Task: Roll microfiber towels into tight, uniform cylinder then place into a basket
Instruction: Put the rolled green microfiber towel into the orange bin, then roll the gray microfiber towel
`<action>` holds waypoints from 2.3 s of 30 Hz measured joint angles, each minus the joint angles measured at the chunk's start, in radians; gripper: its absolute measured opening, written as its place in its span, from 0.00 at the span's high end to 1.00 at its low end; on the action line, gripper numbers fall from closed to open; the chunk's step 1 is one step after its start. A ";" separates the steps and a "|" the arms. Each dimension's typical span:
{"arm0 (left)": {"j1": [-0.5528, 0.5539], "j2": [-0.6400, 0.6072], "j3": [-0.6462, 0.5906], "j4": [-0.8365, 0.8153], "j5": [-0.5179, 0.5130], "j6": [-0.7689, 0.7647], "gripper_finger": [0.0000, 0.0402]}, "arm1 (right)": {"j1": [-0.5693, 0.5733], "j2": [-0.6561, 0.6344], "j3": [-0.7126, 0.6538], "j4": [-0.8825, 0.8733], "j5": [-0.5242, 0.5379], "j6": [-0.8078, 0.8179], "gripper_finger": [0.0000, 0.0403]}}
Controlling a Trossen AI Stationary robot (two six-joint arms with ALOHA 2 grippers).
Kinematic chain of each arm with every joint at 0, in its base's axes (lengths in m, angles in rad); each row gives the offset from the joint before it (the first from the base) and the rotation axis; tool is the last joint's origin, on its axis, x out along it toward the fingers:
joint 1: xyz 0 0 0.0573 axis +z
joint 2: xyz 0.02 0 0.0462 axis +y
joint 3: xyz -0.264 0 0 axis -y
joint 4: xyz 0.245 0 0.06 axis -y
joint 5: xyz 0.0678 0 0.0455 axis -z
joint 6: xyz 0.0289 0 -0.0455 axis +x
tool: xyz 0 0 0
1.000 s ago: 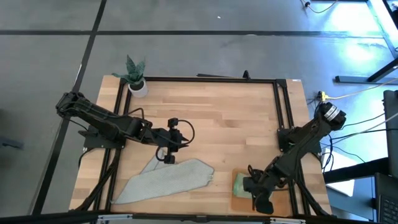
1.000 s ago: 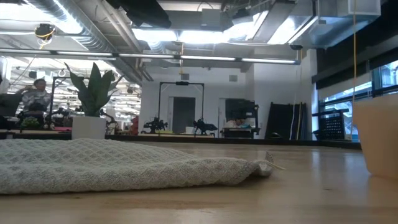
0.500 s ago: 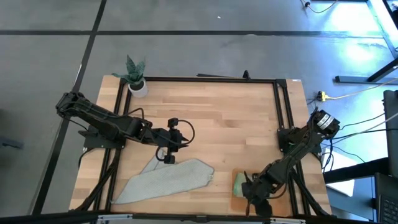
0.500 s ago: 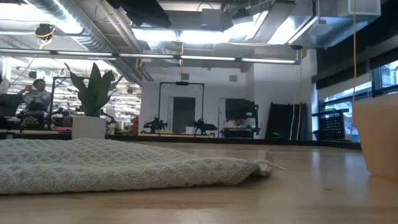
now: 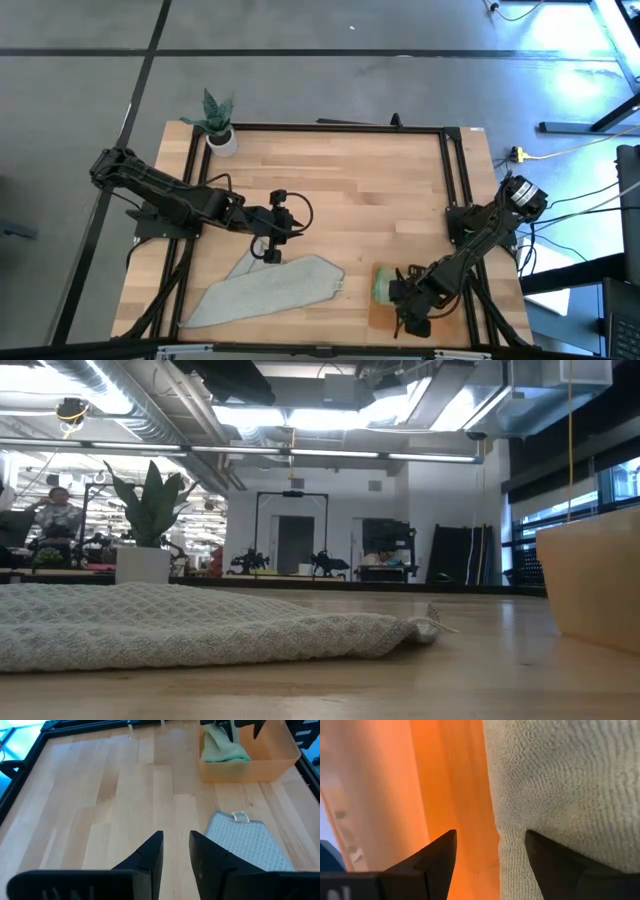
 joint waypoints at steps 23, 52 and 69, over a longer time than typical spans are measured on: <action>0.000 0.000 0.000 -0.004 0.000 0.000 0.79 | -0.101 -0.064 -0.095 0.318 0.084 -0.203 0.41; 0.000 0.000 0.000 -0.054 0.003 -0.079 0.79 | -0.157 -0.310 -0.066 0.152 0.291 -0.131 0.41; -0.067 0.000 0.000 -0.346 0.148 -0.570 0.79 | -0.378 -0.335 -0.065 0.334 0.300 -0.286 0.41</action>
